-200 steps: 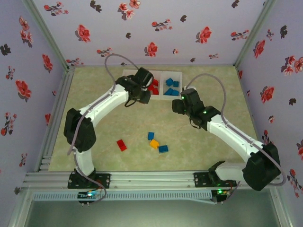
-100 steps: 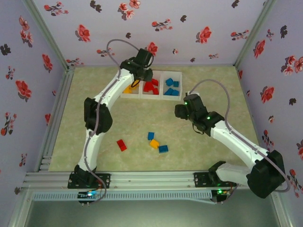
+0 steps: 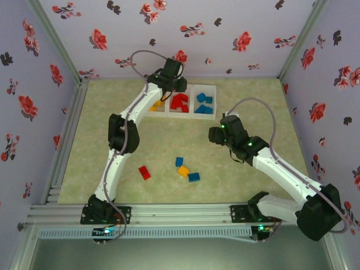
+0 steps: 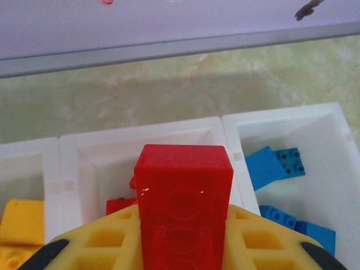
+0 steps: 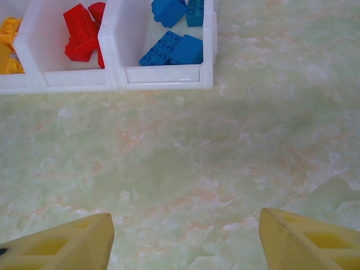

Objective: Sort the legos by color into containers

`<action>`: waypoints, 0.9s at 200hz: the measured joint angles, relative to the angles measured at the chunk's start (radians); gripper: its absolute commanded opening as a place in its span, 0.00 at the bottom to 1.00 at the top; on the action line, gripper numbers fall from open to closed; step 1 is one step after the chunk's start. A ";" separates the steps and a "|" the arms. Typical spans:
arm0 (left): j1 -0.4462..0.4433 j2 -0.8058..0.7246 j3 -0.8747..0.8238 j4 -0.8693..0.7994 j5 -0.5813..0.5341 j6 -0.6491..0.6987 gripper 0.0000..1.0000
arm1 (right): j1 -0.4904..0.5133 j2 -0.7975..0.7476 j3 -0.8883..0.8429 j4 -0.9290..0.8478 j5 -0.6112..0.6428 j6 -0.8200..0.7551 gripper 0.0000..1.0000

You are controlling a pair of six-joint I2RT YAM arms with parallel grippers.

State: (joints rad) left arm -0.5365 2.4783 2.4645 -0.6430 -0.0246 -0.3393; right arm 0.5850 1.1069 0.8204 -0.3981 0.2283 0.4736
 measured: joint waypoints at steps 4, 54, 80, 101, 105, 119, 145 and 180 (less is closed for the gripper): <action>0.000 0.005 0.000 0.007 0.005 -0.006 0.30 | 0.000 -0.001 0.000 -0.002 0.000 0.002 0.69; 0.005 0.061 0.000 0.070 0.063 -0.052 0.38 | 0.003 -0.017 -0.001 -0.021 0.000 0.003 0.69; 0.006 0.082 -0.001 0.073 0.079 -0.067 0.62 | 0.007 -0.018 -0.001 -0.030 0.001 0.007 0.70; 0.006 0.083 -0.002 0.079 0.083 -0.069 0.69 | 0.009 -0.020 -0.001 -0.031 0.001 0.009 0.70; 0.006 0.083 -0.002 0.082 0.083 -0.070 0.69 | 0.009 -0.021 -0.001 -0.032 0.001 0.010 0.70; 0.006 0.080 -0.016 0.093 0.087 -0.070 0.69 | 0.012 -0.021 -0.001 -0.032 0.001 0.010 0.70; 0.006 0.050 -0.084 0.097 0.089 -0.069 0.68 | 0.013 -0.020 -0.001 -0.031 0.001 0.010 0.70; 0.006 -0.061 -0.204 0.095 0.089 -0.066 0.68 | 0.022 -0.012 -0.001 -0.029 0.000 0.009 0.70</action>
State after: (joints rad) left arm -0.5308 2.4176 2.2601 -0.5480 0.0643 -0.4049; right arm 0.6071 1.0950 0.8192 -0.4274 0.2287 0.4828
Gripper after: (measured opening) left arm 0.682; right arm 0.701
